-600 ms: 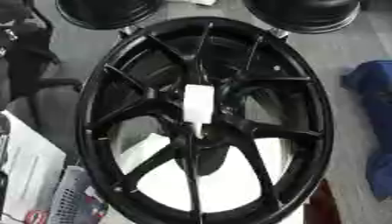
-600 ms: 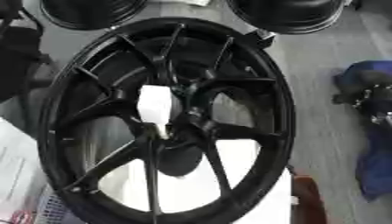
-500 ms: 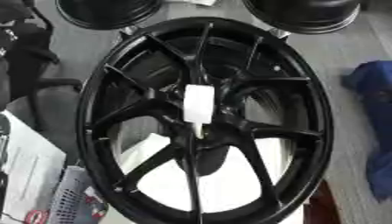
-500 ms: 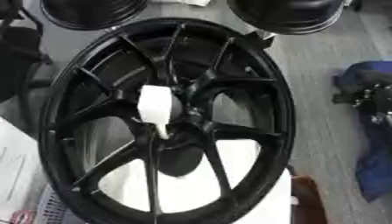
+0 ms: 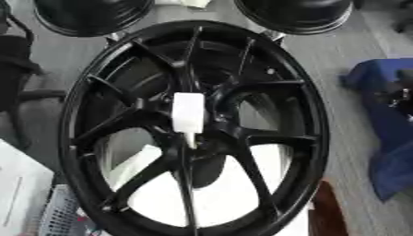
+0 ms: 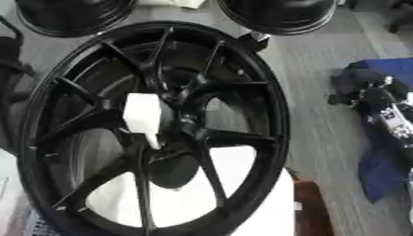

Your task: Pull the pin out of the wheel hub.

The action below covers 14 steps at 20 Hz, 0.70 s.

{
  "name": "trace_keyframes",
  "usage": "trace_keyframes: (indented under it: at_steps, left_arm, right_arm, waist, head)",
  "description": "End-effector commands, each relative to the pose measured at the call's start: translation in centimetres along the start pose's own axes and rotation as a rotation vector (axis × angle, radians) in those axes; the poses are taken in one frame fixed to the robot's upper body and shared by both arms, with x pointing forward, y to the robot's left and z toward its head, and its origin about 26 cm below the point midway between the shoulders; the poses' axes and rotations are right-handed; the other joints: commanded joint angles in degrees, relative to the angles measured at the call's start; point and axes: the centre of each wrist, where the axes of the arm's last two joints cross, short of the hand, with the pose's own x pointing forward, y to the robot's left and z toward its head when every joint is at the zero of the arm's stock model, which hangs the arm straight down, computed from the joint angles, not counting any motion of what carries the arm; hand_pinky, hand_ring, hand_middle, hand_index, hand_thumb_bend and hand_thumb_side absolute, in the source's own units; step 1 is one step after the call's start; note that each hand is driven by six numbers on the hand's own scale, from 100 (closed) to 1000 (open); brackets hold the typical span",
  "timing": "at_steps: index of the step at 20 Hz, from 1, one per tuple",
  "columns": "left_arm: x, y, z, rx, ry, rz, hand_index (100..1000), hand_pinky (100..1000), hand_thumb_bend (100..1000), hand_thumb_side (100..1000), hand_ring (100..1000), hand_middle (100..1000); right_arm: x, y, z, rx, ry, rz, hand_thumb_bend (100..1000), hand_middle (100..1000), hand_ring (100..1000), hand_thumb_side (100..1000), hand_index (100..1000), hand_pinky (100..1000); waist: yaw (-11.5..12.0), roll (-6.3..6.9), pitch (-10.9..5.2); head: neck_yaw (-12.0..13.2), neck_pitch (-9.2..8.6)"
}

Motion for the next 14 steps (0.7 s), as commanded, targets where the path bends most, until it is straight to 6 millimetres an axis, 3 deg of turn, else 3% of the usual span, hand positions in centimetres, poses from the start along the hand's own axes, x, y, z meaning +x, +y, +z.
trace_keyframes:
  at_steps: [1,8,14]
  left_arm:
    - [2.3,1.5,-1.3,-0.150,-0.036,-0.189,729,708,276,646,700,589]
    - [8.0,2.8,-3.7,-0.453,-0.057,-0.525,754,744,317,621,721,616]
    - [11.1,2.0,-4.8,-0.629,-0.035,-0.738,778,774,361,603,742,647]
  right_arm:
    - [1.1,-0.5,-0.2,0.017,-0.009,0.046,100,635,660,547,804,809]
    - [1.1,-0.7,0.1,0.023,0.012,0.076,100,634,659,552,804,809]
    - [1.2,-0.9,0.4,0.028,0.033,0.100,100,633,658,556,804,809]
  waist:
    - [0.0,0.23,-1.02]
    - [0.1,1.40,-1.15]
    - [0.5,2.55,-1.28]
  head:
    - [-0.6,-0.50]
    - [-0.7,-0.41]
    - [0.0,0.04]
